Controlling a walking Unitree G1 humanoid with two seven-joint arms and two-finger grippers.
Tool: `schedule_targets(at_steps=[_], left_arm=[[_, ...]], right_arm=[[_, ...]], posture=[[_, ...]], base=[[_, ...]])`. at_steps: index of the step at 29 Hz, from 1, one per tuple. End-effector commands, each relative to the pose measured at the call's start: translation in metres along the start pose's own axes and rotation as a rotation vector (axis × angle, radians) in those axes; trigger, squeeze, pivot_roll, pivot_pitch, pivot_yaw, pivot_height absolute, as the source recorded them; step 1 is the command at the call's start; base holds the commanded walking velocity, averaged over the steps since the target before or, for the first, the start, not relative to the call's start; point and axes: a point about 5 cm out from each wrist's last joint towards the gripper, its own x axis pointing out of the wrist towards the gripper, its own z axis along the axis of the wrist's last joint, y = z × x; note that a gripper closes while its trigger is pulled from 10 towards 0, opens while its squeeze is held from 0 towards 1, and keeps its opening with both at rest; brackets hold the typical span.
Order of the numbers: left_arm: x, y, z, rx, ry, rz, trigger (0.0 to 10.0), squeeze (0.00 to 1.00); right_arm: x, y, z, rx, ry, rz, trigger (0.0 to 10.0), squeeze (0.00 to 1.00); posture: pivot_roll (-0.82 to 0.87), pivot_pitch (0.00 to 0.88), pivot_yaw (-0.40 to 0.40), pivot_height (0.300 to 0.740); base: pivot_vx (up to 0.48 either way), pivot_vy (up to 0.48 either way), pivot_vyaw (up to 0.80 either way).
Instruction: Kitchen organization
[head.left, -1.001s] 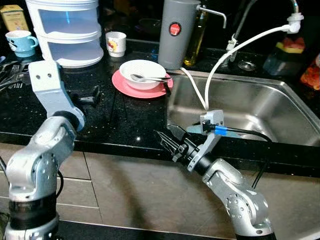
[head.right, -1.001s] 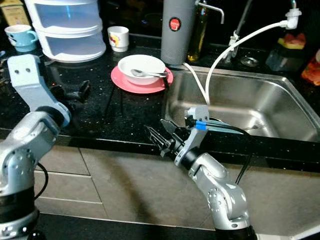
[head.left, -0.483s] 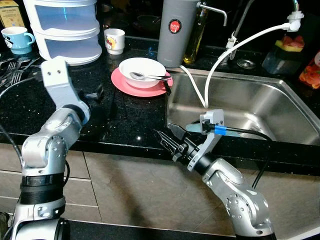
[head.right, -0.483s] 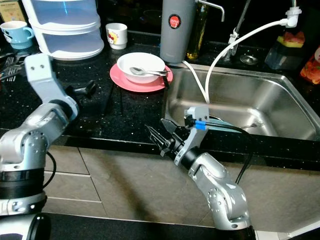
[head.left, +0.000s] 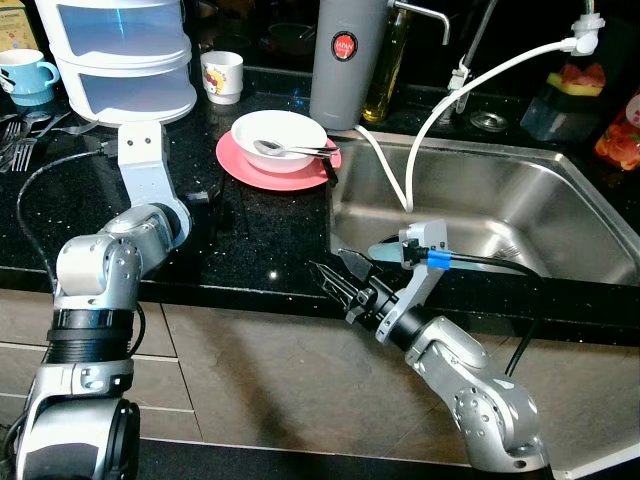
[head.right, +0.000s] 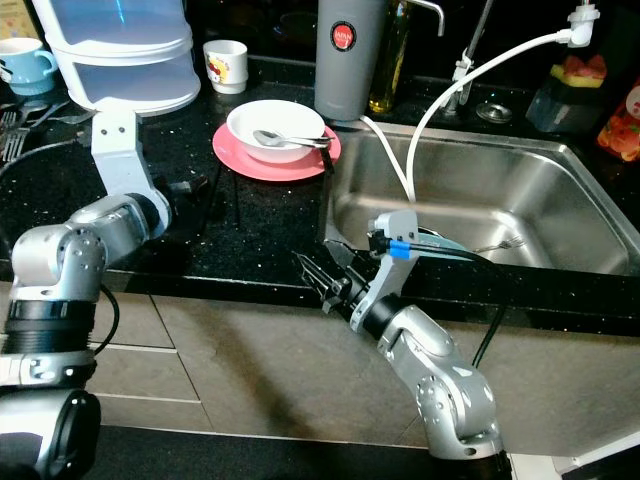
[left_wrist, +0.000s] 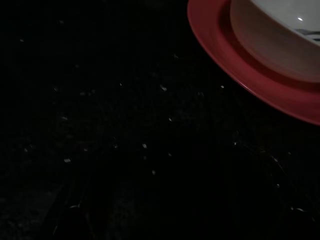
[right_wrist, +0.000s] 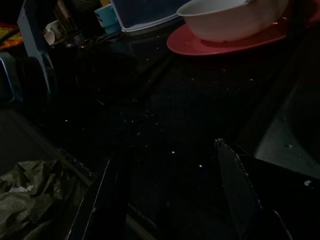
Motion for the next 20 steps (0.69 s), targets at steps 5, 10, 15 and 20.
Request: schedule_targets(at_steps=[5,10,15,20], left_arm=[[0.004,-0.004,0.013,0.023,-0.006,-0.016,10.0,0.00],[0.009,-0.011,0.007,0.020,0.092,-0.055,10.0,0.00],[0.012,-0.008,-0.006,0.072,0.198,-0.049,10.0,0.00],[0.012,-0.008,-0.006,0.113,0.216,-0.064,10.0,0.00]], right_arm=[[-0.002,0.002,0.001,-0.011,0.008,-0.004,10.0,0.00],[-0.002,0.002,0.001,-0.008,0.009,-0.017,10.0,0.00],[-0.001,0.003,0.000,-0.006,0.011,-0.027,10.0,0.00],[-0.001,0.004,-0.001,-0.004,0.012,-0.033,10.0,0.00]], posture=[[0.06,0.050,-0.049,0.740],[0.06,0.051,-0.042,0.740],[0.07,0.055,-0.036,0.740],[0.07,0.056,-0.036,0.740]], base=[[0.000,0.000,0.00],[0.000,0.000,0.00],[0.000,0.000,0.00],[0.000,0.000,0.00]])
